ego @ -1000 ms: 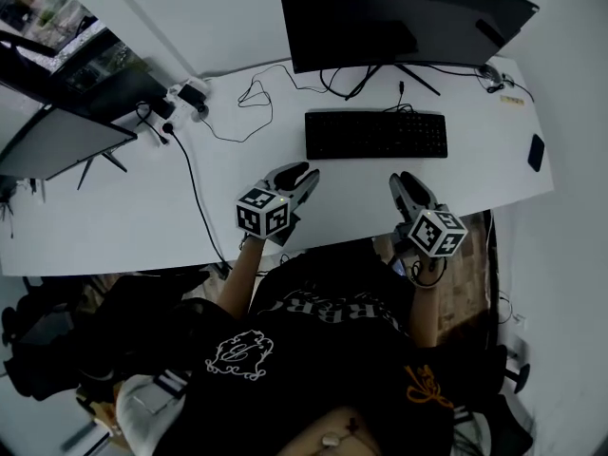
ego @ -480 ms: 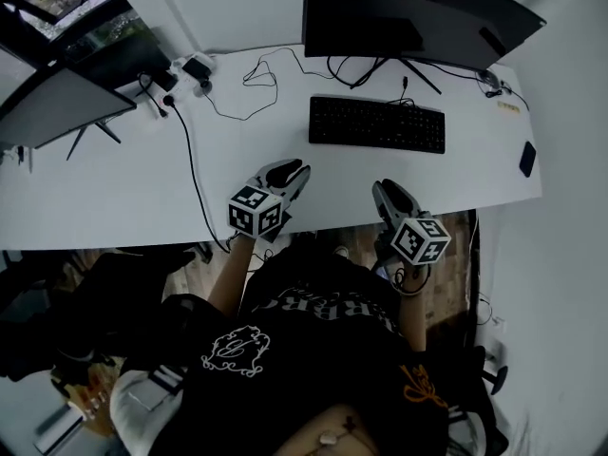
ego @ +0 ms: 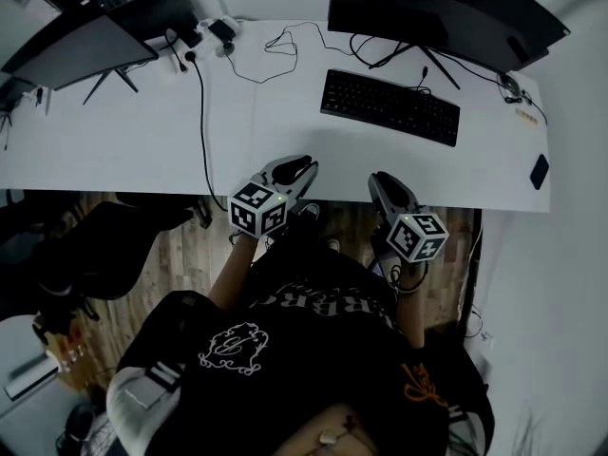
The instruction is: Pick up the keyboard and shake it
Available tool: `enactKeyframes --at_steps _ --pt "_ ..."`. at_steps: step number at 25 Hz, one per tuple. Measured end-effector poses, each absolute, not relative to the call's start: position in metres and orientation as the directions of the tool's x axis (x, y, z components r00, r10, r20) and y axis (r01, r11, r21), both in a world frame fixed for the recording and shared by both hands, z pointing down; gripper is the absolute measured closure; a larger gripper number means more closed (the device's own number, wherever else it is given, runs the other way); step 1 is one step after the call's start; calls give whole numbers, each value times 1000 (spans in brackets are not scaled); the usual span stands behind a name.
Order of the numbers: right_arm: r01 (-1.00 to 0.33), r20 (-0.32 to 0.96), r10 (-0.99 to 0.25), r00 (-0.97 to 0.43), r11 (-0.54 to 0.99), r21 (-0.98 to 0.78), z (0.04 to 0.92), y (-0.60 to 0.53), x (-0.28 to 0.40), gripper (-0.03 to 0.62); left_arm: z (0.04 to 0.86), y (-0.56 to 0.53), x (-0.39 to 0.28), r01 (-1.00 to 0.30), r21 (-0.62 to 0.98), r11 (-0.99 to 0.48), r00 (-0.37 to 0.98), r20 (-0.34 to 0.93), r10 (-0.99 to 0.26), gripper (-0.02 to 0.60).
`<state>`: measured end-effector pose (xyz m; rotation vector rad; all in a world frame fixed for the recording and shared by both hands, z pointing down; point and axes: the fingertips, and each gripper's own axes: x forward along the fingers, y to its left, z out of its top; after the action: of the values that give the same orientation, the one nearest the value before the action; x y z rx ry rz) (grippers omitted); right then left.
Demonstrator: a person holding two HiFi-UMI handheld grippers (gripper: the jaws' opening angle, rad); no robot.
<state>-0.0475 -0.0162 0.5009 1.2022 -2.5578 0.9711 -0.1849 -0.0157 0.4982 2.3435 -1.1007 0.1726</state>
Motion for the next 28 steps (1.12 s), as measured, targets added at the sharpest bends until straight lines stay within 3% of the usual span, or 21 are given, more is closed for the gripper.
enactKeyframes --at_steps 20,28 --pt "-604 291 -536 -793 627 -491 469 93 -14 519 473 119 -109 -780 430 -455 594 279 -755 538" --pt "-608 262 -558 -787 630 -483 466 106 -9 577 462 137 -99 -784 407 -469 592 260 -763 540"
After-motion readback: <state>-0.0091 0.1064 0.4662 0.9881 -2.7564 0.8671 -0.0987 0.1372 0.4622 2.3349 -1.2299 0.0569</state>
